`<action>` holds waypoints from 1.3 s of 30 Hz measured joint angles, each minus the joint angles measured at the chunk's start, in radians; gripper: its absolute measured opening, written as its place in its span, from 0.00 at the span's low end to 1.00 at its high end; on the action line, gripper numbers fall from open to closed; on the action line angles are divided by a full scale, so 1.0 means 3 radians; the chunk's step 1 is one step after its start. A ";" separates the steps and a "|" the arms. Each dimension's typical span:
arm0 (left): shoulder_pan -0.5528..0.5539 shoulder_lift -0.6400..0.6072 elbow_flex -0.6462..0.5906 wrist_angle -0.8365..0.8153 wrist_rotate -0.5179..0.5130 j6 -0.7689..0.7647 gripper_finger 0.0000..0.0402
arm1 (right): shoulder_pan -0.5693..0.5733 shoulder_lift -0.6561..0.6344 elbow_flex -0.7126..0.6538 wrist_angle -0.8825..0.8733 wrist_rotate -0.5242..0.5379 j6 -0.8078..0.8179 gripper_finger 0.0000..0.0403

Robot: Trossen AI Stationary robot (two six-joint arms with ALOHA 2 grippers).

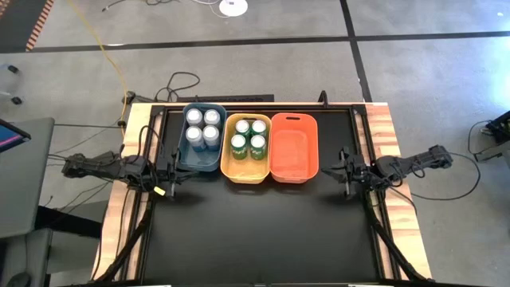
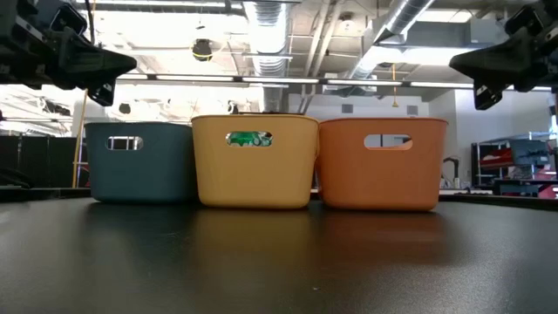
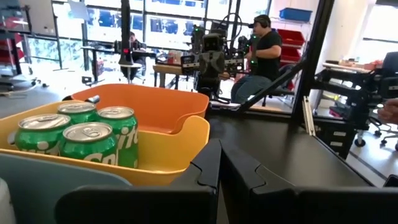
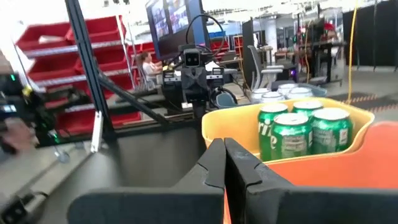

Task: Sort soda cans
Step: Return to Home Position

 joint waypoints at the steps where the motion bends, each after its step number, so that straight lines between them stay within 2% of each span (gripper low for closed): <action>1: 0.0000 0.0001 0.0000 -0.0001 0.0000 -0.0005 0.00 | -0.0001 0.0000 0.0000 -0.0001 0.0000 0.0048 0.06; 39: 0.0000 0.0001 0.0000 0.0003 -0.0005 -0.0005 0.00 | -0.0003 0.0000 -0.0009 -0.0003 -0.0001 0.0094 0.08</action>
